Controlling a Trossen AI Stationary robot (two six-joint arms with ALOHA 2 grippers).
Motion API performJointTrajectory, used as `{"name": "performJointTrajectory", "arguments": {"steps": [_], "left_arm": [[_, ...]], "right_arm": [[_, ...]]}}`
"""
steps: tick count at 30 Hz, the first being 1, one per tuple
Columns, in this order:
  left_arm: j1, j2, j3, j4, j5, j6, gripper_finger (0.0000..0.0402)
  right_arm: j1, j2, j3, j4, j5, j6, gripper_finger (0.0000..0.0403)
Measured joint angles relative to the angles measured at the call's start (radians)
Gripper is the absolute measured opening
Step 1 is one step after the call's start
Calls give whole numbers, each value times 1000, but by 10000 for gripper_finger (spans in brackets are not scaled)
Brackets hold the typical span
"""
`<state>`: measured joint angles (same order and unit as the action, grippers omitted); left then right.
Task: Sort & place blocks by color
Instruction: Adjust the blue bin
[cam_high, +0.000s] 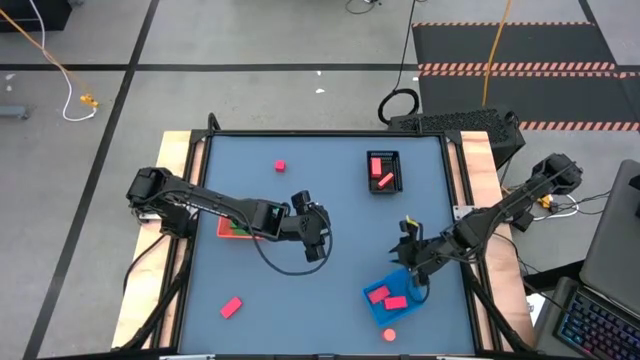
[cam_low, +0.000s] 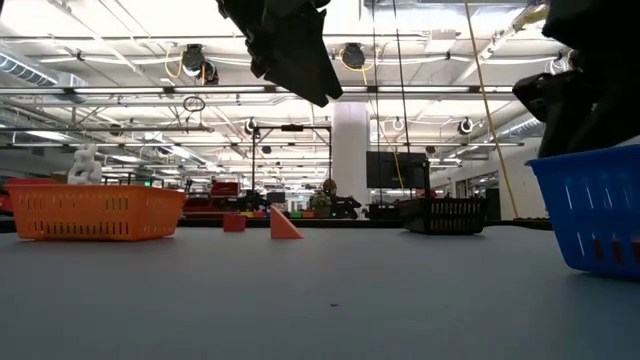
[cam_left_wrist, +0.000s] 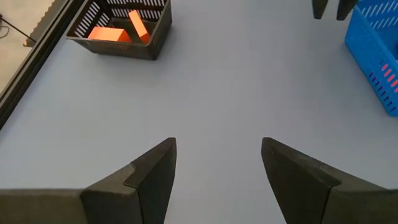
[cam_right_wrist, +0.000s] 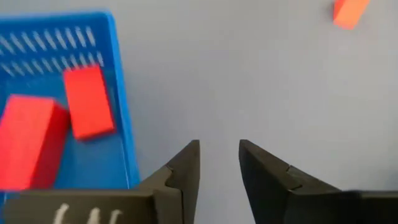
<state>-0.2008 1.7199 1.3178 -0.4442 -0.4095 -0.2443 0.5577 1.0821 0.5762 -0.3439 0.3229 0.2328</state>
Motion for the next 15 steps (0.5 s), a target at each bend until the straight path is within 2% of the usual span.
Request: {"name": "performJointTrajectory", "arguments": {"steps": [5, 13, 15], "left_arm": [[0, 0, 0, 0, 0, 6, 239], [11, 0, 0, 0, -1, 6, 239], [11, 0, 0, 0, -1, 7, 239]], "right_arm": [[-11, 0, 0, -61, -112, -1, 80], [-11, 0, 0, -94, -120, -10, 75], [-12, 0, 0, -102, -157, -1, 75]]}}
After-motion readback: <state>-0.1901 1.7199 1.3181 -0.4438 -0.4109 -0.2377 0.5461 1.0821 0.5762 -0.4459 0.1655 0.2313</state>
